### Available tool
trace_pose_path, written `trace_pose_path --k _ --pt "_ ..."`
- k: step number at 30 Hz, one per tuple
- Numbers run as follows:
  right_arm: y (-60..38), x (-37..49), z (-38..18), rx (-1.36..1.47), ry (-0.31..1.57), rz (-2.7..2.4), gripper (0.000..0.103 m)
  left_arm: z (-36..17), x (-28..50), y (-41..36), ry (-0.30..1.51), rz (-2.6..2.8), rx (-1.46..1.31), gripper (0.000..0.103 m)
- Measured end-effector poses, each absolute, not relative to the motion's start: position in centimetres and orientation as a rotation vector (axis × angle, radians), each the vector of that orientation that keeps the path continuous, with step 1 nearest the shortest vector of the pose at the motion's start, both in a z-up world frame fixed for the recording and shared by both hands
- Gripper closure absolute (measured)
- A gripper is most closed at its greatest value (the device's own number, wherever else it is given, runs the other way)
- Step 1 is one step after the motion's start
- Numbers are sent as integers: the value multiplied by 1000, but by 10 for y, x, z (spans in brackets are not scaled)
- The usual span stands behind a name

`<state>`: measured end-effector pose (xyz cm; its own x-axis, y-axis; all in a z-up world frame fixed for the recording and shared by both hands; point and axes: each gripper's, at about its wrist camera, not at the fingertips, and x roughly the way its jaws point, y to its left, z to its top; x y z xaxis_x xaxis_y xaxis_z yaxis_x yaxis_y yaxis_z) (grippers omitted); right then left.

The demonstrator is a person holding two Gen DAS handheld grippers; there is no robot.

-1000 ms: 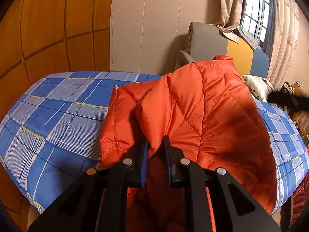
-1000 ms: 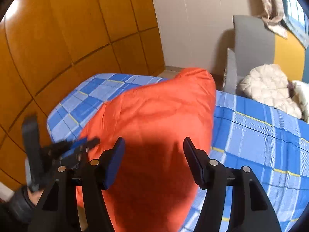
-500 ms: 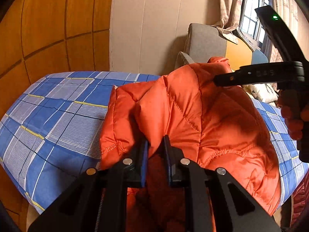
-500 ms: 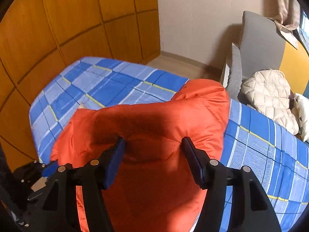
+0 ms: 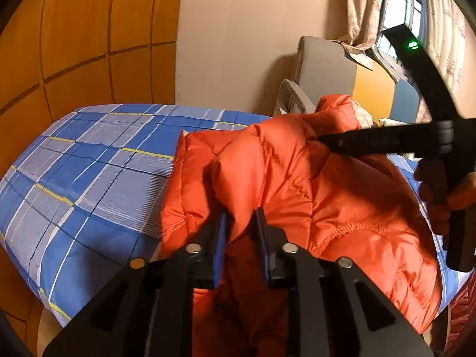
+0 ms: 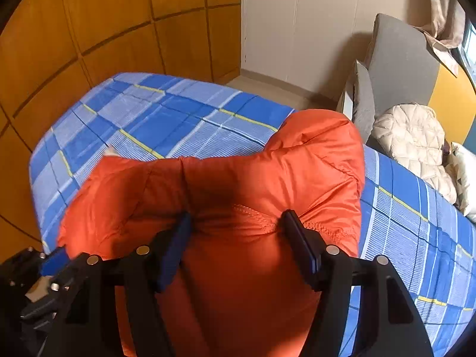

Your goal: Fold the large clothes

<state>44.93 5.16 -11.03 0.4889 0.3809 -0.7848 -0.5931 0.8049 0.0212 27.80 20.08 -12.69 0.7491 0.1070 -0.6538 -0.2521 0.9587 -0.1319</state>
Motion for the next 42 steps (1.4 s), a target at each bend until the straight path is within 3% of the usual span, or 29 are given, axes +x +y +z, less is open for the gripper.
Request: trace_pose_path --k 2,6,15,21,25,38,42 --pt "33 448 -97 -147 872 649 23 -128 276 203 698 213 -233 68" --pt "-7 444 -80 8 845 675 10 -127 273 203 700 231 -217 65" --pt "-83 430 -112 224 933 688 4 -127 266 203 706 250 -208 56" --pt "-110 421 -136 351 984 728 3 -127 263 211 728 305 -200 28" --pt "-121 420 -151 400 1011 720 3 -132 265 221 766 285 -228 22" --pt "-110 437 -193 536 1122 894 3 -159 277 249 791 105 -361 23" --pt "-99 445 -206 544 1152 975 3 -172 282 259 793 29 -427 27"
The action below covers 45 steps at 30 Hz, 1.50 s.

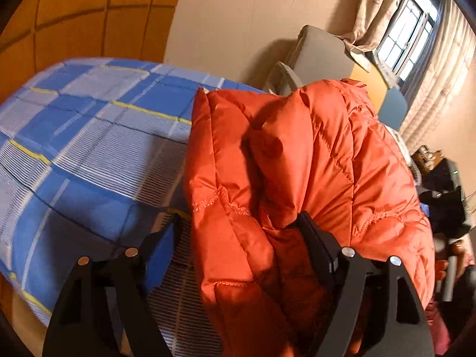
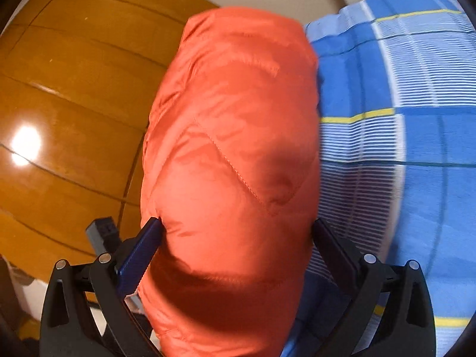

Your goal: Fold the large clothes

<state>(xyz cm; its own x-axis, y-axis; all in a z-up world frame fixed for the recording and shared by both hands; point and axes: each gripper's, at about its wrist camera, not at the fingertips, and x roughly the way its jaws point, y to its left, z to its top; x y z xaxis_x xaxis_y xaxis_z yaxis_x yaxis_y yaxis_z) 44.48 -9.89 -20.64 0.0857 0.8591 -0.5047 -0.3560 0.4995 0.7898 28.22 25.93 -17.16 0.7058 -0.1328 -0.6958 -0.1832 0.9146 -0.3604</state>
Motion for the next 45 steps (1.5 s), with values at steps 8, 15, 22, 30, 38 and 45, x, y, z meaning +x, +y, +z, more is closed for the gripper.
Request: trace_pose_path --k 8,15,22,30,38,45 --pt "-87 455 -225 618 1193 1107 3 -193 293 275 777 -146 -551 42" --pt "-71 444 -199 523 1119 1116 26 -205 297 283 726 -271 -682 64" --pt "-60 411 -147 401 1013 1214 52 -193 293 280 633 -371 -765 73" --pt "-100 403 -97 393 891 1208 58 -153 326 234 580 -485 -717 75" --pt "-192 419 -69 425 789 1071 58 -115 397 150 601 -596 -616 76" --pt "-268 452 -111 417 884 871 59 -135 455 60 768 -611 -501 77"
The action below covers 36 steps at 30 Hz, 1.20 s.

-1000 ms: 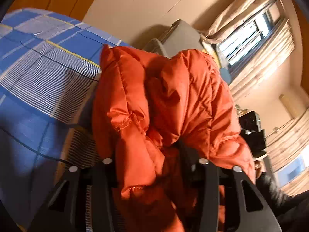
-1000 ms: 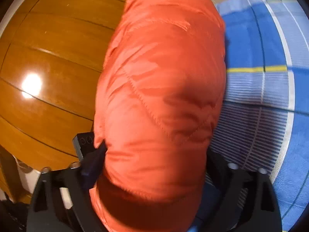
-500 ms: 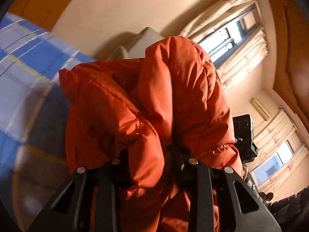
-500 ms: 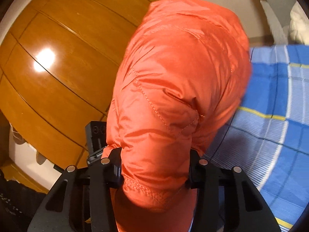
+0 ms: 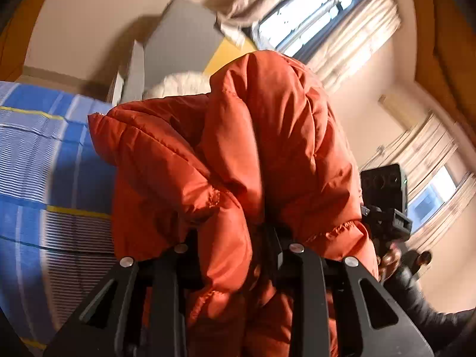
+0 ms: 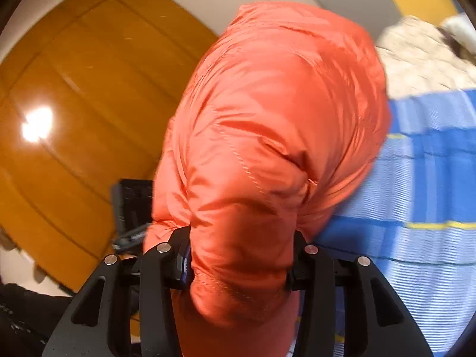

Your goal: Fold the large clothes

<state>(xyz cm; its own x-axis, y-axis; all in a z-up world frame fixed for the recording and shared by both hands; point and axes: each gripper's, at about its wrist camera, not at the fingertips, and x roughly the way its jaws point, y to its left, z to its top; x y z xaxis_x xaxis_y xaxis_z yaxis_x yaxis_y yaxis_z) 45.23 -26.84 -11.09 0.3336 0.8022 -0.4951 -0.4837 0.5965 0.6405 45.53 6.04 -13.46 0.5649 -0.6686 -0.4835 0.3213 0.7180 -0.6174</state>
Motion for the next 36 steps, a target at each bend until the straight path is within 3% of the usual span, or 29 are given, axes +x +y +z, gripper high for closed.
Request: trace_pose_path --k 5,12,16,20,23,25,32,36 --pt "-292 460 -158 412 979 745 54 -157 462 39 841 -542 -452 79" --pt "-290 452 -162 428 980 601 24 -158 455 28 858 -460 -375 79" --pt "-293 448 -130 387 935 507 24 -152 449 25 844 -440 -333 79" --pt "-281 442 -72 298 761 364 24 -151 440 22 834 -429 -325 78" --pt "-245 449 -57 176 756 316 24 -152 435 21 827 -403 -297 78" --pt "-221 459 -51 95 782 302 30 -153 436 23 830 -394 -307 78" --pt "-156 488 -101 -102 869 247 33 -152 427 27 831 -353 -293 77" --pt "-136 487 -118 -168 887 207 33 -156 422 36 831 -316 -307 69"
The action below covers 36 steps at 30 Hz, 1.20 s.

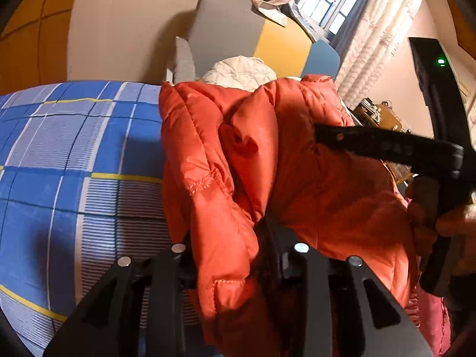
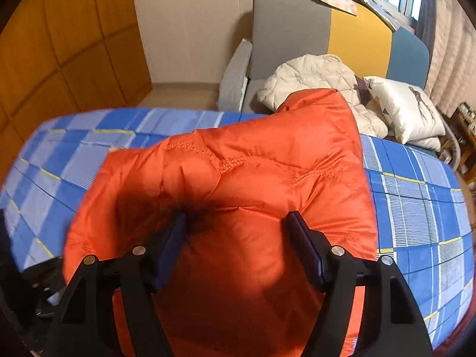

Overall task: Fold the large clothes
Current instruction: 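Lower the jacket bundle onto the bed and open both tools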

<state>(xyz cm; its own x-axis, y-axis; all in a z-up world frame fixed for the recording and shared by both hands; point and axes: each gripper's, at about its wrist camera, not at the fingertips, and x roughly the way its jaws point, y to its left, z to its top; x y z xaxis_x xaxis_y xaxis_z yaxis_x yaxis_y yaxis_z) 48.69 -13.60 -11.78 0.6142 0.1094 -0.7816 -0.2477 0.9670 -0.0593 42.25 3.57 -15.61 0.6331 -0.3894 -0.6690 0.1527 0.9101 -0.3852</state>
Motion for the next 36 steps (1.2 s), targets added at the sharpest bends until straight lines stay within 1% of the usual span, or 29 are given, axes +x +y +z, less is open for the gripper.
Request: trace_pose_path --k 2,5,8,11,14,19,22,26,30,36 --pt "-126 489 -122 -196 888 194 33 -156 420 42 826 -275 -313 63" --pt "-119 494 -129 -208 887 194 33 -143 409 53 782 -224 -327 60" --pt "-116 495 -131 -211 880 198 33 -124 395 61 705 -192 -302 62" --pt "-120 493 -131 -192 870 214 33 -99 390 53 657 -245 -256 62" --pt "-131 489 -123 -122 862 263 33 -90 399 35 660 -288 -188 67" --pt "-171 473 -100 114 823 366 33 -109 430 18 804 -247 -119 72" --pt "-189 445 -86 155 777 380 33 -120 432 23 828 -220 -175 72" --pt "-194 399 -88 82 762 357 33 -124 430 24 831 -198 -188 72" --pt "-192 367 -115 1 774 290 33 -133 432 24 843 -179 -193 71" --pt "-180 375 -138 -57 764 250 32 -142 437 23 839 -156 -191 71"
